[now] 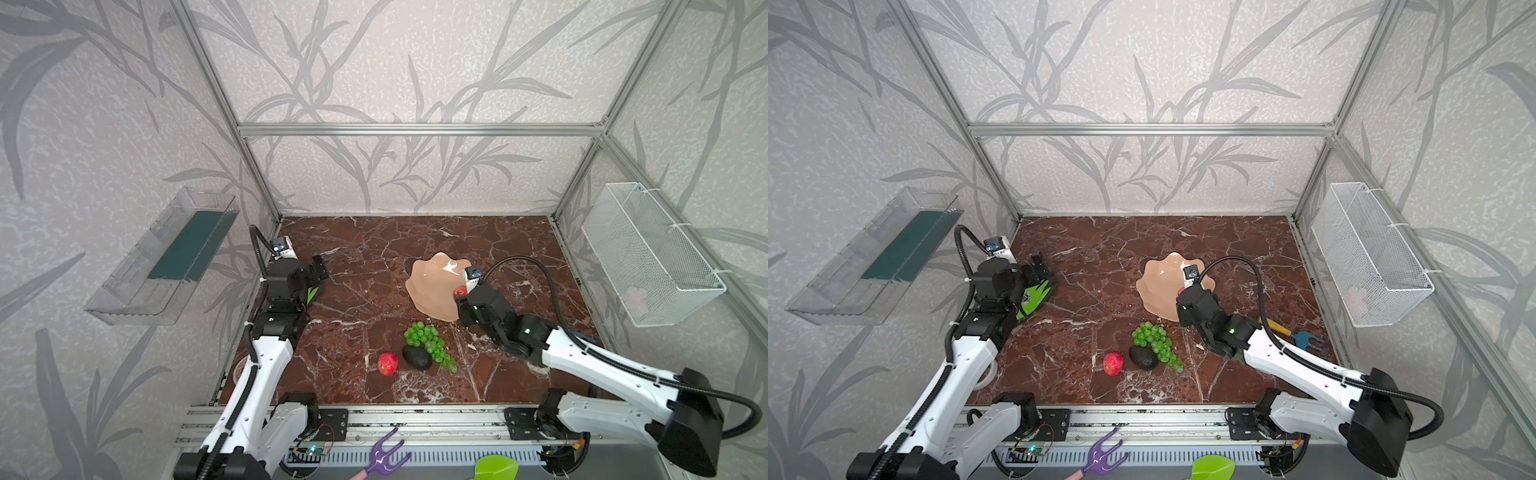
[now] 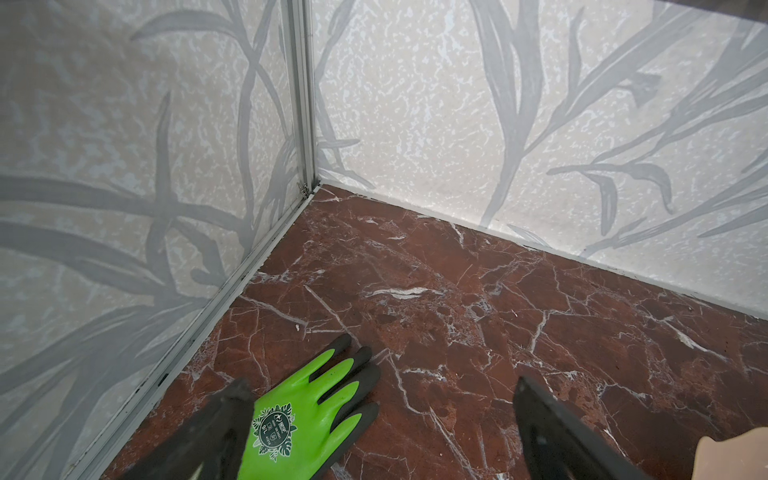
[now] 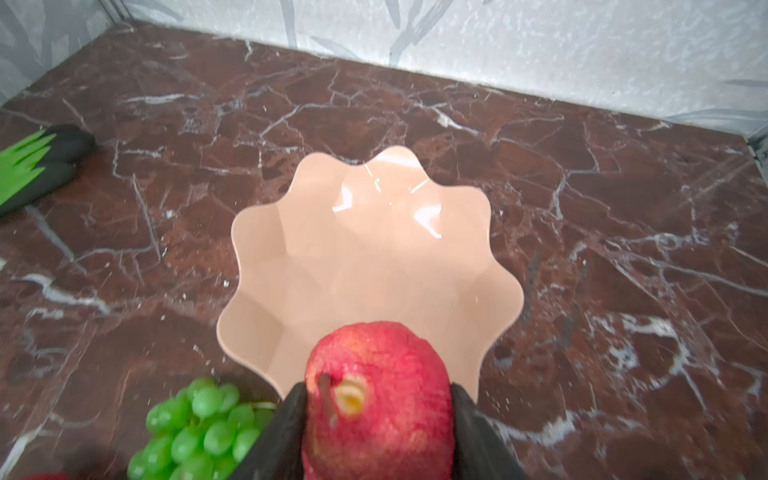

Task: Place and organize the fake fruits in the fruit bowl
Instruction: 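Carry the apple over the peach bowl and release it inside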

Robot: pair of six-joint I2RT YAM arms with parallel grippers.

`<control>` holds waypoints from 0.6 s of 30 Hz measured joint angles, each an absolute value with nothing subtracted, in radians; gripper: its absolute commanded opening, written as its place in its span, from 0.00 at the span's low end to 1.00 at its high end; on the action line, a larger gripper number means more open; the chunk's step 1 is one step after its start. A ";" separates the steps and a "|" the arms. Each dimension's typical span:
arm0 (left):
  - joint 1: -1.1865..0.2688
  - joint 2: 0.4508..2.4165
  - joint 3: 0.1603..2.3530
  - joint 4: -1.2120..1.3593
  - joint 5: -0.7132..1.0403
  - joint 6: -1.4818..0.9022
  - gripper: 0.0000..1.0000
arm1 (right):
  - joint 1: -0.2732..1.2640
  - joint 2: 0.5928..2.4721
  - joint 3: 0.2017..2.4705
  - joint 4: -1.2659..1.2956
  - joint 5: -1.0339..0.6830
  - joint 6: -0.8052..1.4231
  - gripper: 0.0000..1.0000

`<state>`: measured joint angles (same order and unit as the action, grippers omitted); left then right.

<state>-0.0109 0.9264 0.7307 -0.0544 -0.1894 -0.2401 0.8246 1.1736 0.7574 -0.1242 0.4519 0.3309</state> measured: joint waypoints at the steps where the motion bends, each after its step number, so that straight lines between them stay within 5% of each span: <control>1: -0.011 0.926 0.731 -0.054 -0.189 -0.240 0.97 | 0.812 1.206 0.753 -0.065 0.443 0.319 0.41; 18: -0.011 0.931 0.731 -0.054 -0.192 -0.240 0.97 | 0.708 1.762 0.703 0.747 0.312 0.284 0.45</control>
